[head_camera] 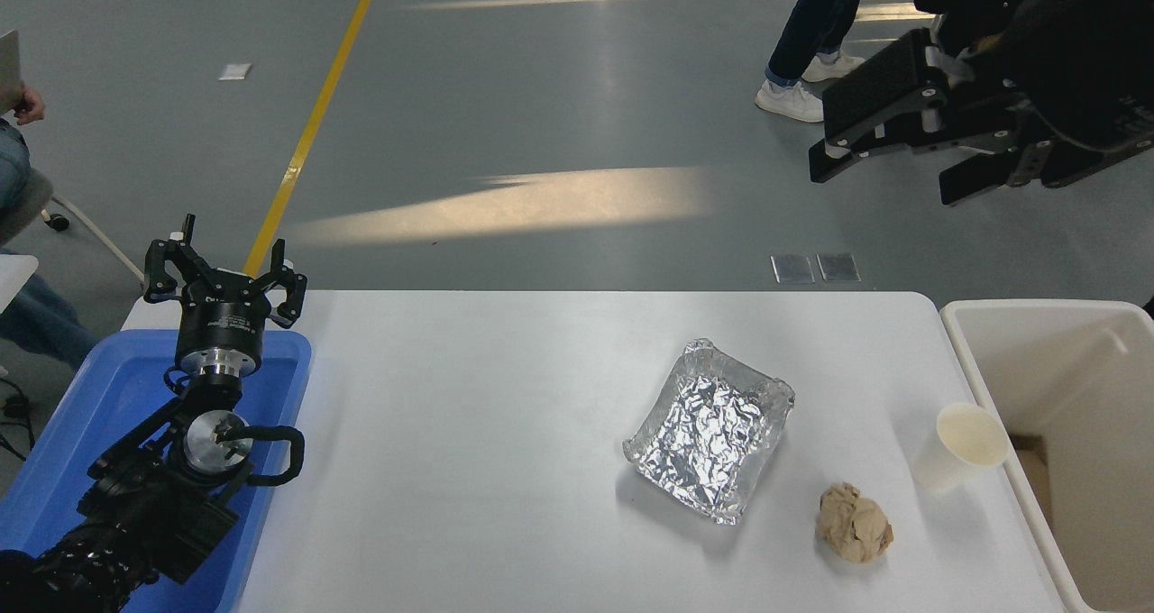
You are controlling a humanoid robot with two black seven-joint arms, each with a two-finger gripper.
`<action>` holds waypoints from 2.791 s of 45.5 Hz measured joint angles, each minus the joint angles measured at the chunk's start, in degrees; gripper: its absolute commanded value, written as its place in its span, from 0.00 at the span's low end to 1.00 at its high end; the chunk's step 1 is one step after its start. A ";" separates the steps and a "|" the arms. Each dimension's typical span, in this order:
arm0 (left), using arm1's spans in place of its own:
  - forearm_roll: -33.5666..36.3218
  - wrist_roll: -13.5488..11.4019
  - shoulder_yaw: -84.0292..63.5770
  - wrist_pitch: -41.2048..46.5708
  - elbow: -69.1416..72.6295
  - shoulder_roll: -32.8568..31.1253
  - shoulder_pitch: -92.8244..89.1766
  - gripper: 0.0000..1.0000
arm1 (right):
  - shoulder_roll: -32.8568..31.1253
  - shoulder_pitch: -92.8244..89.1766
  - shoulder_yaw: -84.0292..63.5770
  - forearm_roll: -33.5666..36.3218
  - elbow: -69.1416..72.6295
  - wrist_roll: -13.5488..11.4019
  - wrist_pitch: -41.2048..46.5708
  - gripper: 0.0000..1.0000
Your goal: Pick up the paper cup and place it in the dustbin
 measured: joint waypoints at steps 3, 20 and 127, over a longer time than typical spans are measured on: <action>-0.01 0.00 0.00 0.00 0.01 0.00 0.00 0.99 | -1.11 -5.23 -0.73 -0.39 -1.21 0.00 -3.49 1.00; -0.01 0.01 0.00 0.00 0.01 0.01 0.01 0.99 | -8.68 -34.25 0.06 -1.49 -11.35 -0.03 -17.77 1.00; 0.09 0.02 0.00 -0.04 -0.01 0.02 -0.07 0.99 | -19.51 -35.40 5.24 -10.16 -9.74 -3.44 -16.27 0.00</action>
